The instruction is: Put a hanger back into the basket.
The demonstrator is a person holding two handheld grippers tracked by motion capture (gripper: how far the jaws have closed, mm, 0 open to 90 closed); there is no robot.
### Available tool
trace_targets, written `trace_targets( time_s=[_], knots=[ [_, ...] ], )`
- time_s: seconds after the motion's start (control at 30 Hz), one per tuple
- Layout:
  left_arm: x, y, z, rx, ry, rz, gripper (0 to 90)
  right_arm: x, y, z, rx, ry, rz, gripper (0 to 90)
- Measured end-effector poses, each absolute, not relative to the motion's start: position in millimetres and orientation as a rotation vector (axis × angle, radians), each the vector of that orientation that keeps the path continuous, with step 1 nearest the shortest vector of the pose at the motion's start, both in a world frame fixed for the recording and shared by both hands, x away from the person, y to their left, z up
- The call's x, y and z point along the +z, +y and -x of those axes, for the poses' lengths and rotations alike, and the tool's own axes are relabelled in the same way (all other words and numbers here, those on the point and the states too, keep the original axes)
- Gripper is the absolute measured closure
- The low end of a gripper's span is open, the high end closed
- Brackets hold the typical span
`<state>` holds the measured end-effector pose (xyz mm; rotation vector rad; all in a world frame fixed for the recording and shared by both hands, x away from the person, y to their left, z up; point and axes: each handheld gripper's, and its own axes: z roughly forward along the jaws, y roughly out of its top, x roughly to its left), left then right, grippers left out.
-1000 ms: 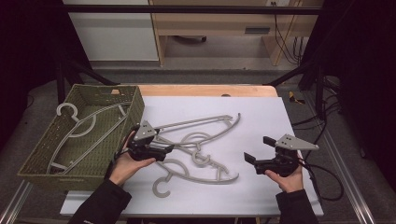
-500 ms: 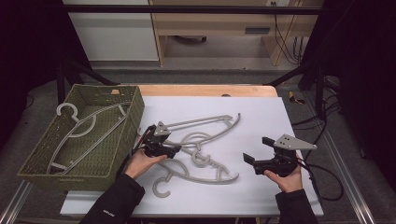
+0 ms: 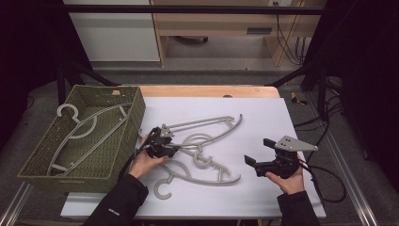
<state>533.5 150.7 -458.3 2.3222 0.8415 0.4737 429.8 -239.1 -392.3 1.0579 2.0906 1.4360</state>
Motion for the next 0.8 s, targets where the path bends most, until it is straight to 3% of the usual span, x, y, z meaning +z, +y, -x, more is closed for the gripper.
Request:
trace_targets(
  time_s=[0.17, 0.8],
  knots=[
    [-458.2, 143.1, -527.4, 0.538, 0.785, -2.388, 54.4, -392.3, -239.2, -429.7, 1.436, 2.091, -1.059, 3.4],
    [-448.7, 105.0, -496.7, 0.470, 0.552, -2.558, 72.9, -391.7, -240.0, -429.5, 1.437, 2.089, -1.053, 3.7]
  ],
)
